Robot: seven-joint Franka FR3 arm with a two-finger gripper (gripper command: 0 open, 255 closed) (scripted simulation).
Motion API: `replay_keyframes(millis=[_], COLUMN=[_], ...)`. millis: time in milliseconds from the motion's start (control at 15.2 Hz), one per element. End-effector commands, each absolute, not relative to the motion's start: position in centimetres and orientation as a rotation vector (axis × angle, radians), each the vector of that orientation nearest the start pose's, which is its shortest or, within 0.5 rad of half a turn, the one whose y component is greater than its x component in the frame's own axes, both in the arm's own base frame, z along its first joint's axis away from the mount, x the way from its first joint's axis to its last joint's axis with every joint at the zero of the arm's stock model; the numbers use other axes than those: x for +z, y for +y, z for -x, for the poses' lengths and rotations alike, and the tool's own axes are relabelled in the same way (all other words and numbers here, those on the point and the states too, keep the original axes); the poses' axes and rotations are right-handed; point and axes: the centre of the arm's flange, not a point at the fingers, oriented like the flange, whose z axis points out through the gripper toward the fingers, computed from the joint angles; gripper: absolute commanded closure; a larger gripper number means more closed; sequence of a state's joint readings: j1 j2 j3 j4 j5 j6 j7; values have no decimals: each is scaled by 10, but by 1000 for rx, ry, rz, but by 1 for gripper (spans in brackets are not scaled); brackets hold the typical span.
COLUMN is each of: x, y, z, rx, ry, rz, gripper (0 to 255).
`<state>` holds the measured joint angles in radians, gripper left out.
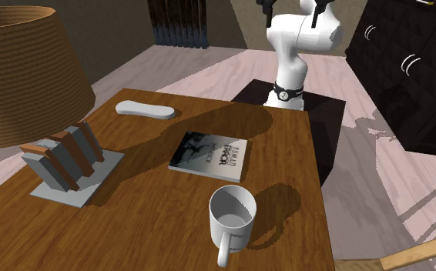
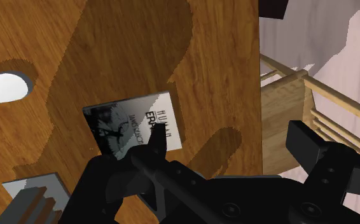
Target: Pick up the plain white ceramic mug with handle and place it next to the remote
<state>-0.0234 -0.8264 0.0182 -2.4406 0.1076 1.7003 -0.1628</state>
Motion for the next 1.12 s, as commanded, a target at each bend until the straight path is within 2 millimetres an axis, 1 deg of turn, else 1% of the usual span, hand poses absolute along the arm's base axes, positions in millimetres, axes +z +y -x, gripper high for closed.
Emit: replay_keyframes(millis=[0, 528, 1056], x=[575, 526, 475], y=[10, 26, 49], z=[-308, -403, -495], rx=[-143, -121, -98], ry=[-218, -351, -486], rz=[3044, 3054, 3058], gripper=[0, 0, 0])
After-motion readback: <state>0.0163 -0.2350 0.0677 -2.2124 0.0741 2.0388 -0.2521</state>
